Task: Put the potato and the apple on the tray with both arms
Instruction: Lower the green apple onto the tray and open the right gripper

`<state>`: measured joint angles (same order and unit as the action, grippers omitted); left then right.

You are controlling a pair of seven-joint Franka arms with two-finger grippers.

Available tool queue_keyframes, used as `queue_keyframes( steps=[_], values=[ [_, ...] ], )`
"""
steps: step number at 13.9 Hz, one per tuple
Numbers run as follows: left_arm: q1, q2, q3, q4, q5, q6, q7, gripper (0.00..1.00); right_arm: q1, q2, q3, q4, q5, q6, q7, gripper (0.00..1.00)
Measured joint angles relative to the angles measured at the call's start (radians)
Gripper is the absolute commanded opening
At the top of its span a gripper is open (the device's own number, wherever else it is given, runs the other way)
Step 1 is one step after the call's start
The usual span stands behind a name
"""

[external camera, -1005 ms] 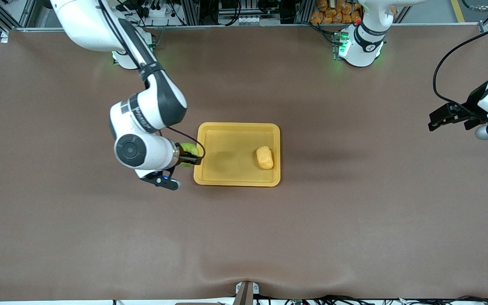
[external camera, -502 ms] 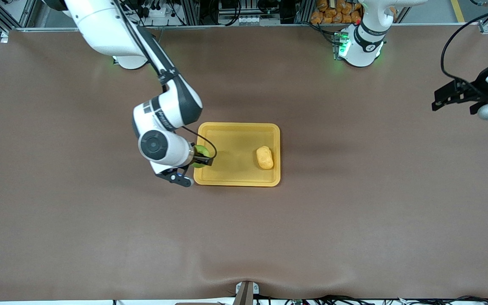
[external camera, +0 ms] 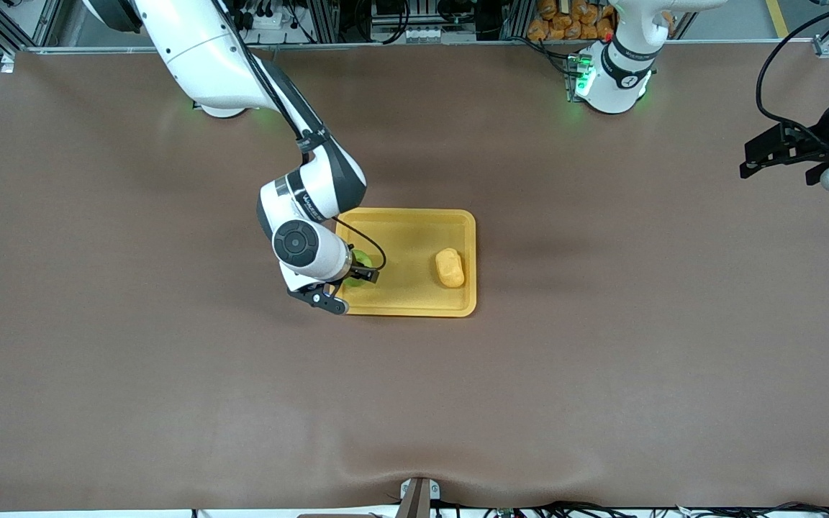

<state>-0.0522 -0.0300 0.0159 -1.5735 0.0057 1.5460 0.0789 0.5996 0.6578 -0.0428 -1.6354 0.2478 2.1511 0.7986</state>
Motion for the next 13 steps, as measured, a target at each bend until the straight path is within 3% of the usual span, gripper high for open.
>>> queue_keyframes(
  steps=[2, 3, 4, 7, 13],
  values=[
    [0.0, 0.003, 0.001, -0.003, 0.0, 0.007, 0.0, 1.0, 0.004, 0.007, 0.0, 0.0, 0.0, 0.005, 0.011, 0.0],
    [0.0, 0.004, 0.001, -0.006, 0.0, 0.008, 0.0, 1.0, 0.005, 0.009, 0.0, 0.0, 0.0, 0.006, 0.015, 0.13],
    [0.0, 0.006, 0.001, -0.009, 0.0, 0.009, 0.0, 1.0, 0.005, 0.01, 0.0, 0.0, 0.0, 0.007, 0.017, 0.5],
    [0.0, 0.009, 0.001, -0.012, 0.0, 0.011, 0.0, 1.0, 0.005, 0.01, 0.0, 0.0, 0.0, 0.007, 0.028, 1.0],
    [-0.006, 0.009, -0.01, -0.015, 0.0, 0.001, -0.001, 1.0, 0.005, 0.01, -0.003, 0.012, 0.0, 0.001, 0.042, 1.0]
  ],
)
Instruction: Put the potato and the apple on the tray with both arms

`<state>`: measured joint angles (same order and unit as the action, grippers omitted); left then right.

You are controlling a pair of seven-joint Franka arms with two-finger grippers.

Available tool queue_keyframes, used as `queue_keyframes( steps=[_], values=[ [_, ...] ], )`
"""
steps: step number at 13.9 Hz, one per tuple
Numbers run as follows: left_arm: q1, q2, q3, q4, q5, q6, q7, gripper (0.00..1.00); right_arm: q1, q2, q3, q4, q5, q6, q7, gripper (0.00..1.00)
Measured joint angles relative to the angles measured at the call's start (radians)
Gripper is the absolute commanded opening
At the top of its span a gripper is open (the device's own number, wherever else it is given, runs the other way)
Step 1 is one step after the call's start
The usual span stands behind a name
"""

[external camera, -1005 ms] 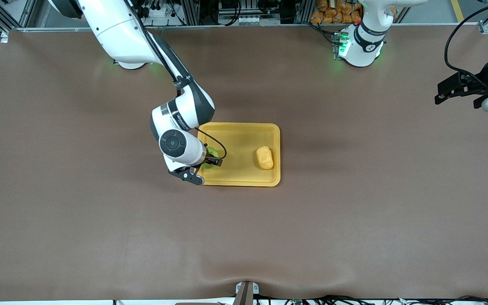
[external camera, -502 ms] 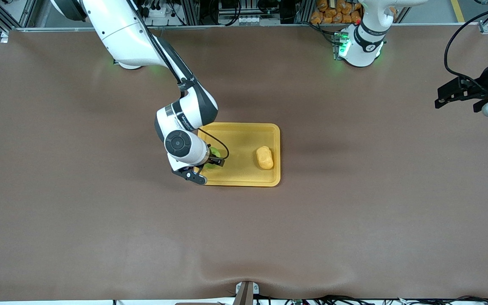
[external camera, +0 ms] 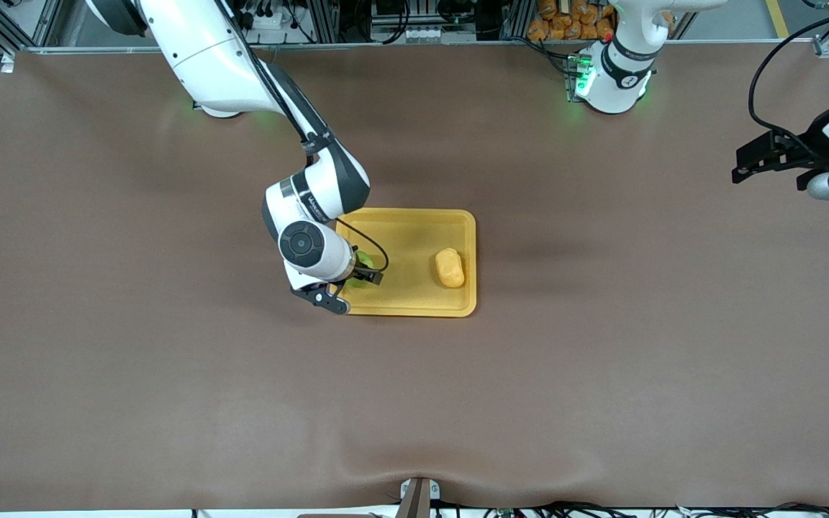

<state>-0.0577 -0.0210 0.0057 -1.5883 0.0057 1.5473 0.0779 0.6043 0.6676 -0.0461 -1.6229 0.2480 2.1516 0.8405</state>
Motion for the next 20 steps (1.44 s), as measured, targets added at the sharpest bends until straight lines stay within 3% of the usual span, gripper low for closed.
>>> queue_keyframes(
  steps=[5, 7, 9, 14, 17, 20],
  values=[
    [0.003, 0.008, -0.001, 0.0, 0.0, 0.041, 0.0, 1.0, -0.027, -0.011, -0.013, 0.157, 0.0, -0.226, -0.004, 1.0],
    [0.007, 0.016, 0.002, 0.0, 0.0, 0.042, 0.0, 1.0, -0.055, -0.02, -0.016, 0.2, 0.0, -0.251, -0.02, 1.0],
    [0.009, 0.018, 0.004, 0.0, 0.0, 0.044, 0.0, 1.0, -0.098, -0.042, -0.019, 0.231, 0.0, -0.267, -0.025, 1.0],
    [0.008, 0.018, 0.003, 0.0, 0.0, 0.045, 0.0, 1.0, -0.239, -0.088, -0.028, 0.385, -0.001, -0.499, -0.042, 1.0],
    [0.008, 0.018, 0.003, 0.0, 0.0, 0.045, 0.0, 1.0, -0.265, -0.104, -0.051, 0.441, -0.006, -0.55, -0.077, 1.0],
    [0.008, 0.018, 0.003, 0.0, 0.0, 0.045, 0.0, 1.0, -0.272, -0.184, -0.071, 0.465, -0.034, -0.578, -0.193, 1.0]
  ],
)
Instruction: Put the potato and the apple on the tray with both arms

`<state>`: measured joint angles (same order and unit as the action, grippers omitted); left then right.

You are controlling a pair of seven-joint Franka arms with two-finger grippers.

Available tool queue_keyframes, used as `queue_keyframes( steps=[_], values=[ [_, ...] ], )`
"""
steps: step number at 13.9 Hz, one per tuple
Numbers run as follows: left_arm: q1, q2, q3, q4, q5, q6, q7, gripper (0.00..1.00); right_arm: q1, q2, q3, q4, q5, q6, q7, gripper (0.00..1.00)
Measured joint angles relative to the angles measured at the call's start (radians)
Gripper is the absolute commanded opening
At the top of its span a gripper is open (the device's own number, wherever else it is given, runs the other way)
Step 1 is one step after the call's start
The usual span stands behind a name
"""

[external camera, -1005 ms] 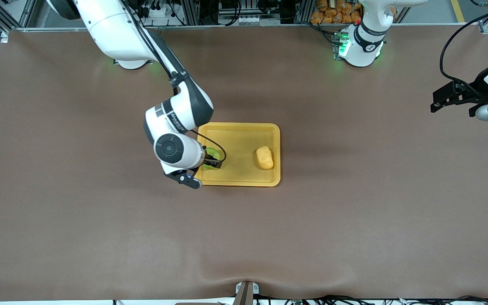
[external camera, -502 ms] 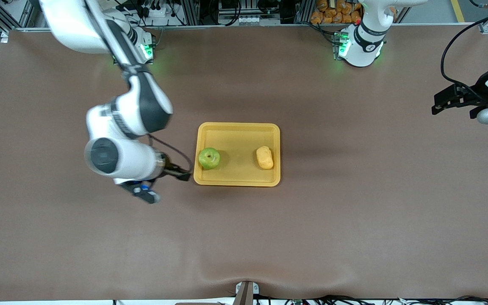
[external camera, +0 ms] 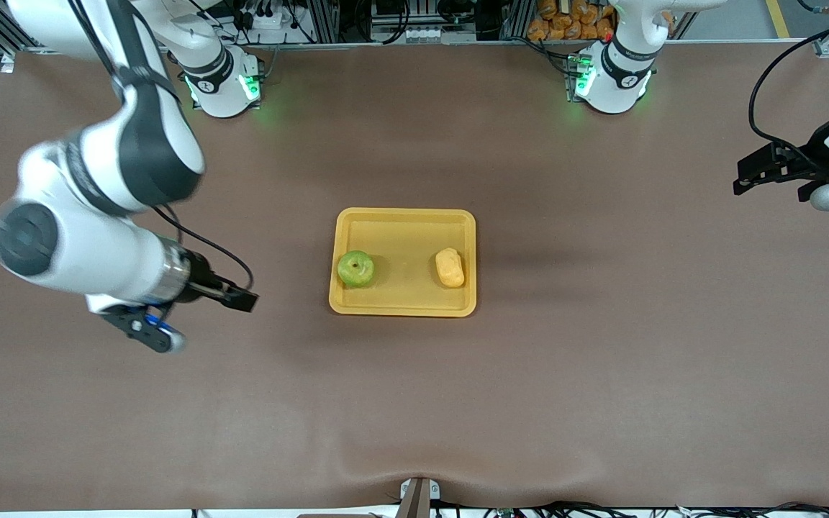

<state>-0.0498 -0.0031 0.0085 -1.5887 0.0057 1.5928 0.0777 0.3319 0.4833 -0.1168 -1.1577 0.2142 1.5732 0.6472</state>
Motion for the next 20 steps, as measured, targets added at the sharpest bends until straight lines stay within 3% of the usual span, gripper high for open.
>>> queue_keyframes(
  steps=[3, 10, 16, 20],
  values=[
    [0.0, 0.0, 0.0, 0.0, 0.0, 0.0, 0.0, 1.0, -0.031, -0.096, -0.013, 0.001, -0.02, -0.074, -0.091, 1.0],
    [0.0, 0.0, 0.0, 0.0, 0.0, 0.001, 0.0, 1.0, -0.08, -0.191, -0.066, 0.003, -0.118, -0.188, -0.203, 1.0],
    [0.0, 0.0, 0.0, 0.001, 0.0, 0.002, 0.0, 1.0, -0.232, -0.242, -0.092, -0.001, -0.12, -0.261, -0.555, 1.0],
    [0.0, 0.0, 0.0, 0.001, 0.0, 0.002, 0.0, 1.0, -0.297, -0.289, -0.097, -0.075, -0.12, -0.256, -0.708, 1.0]
  ],
)
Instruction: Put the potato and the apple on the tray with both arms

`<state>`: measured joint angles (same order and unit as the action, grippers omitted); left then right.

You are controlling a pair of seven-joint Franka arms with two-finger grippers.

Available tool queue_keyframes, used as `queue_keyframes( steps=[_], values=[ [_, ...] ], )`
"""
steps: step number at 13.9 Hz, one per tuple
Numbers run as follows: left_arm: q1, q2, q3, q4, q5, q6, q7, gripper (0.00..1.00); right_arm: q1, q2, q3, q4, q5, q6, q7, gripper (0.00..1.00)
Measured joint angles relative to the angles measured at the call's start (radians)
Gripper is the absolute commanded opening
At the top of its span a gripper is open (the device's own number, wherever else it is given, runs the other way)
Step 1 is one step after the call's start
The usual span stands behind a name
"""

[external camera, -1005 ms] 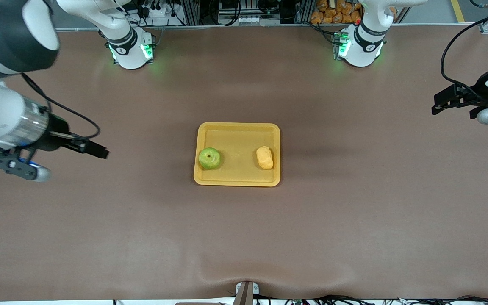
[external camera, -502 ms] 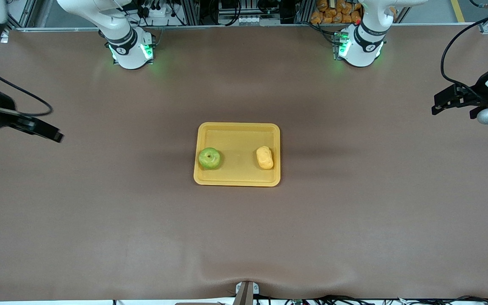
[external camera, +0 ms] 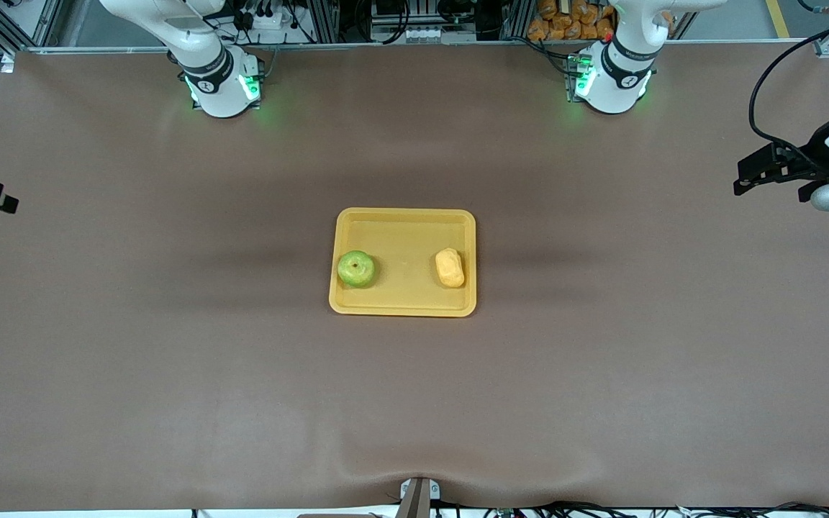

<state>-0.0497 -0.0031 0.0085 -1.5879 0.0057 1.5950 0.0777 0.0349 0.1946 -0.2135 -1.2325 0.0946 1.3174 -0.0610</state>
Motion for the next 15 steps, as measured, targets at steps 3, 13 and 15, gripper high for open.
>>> queue_keyframes(
  steps=[3, 13, 15],
  values=[
    [0.0, 0.0, 0.0, 0.0, 0.0, 0.0, 0.0, 1.0, 0.001, -0.098, 0.006, -0.139, -0.001, 0.083, -0.009, 1.0],
    [0.0, 0.0, 0.0, 0.0, 0.0, 0.001, 0.0, 1.0, 0.011, -0.17, 0.041, -0.22, -0.08, 0.08, -0.024, 1.0],
    [0.0, 0.0, 0.0, 0.0, 0.0, 0.001, 0.0, 1.0, 0.015, -0.172, 0.047, -0.22, -0.08, 0.052, -0.024, 1.0]
  ],
)
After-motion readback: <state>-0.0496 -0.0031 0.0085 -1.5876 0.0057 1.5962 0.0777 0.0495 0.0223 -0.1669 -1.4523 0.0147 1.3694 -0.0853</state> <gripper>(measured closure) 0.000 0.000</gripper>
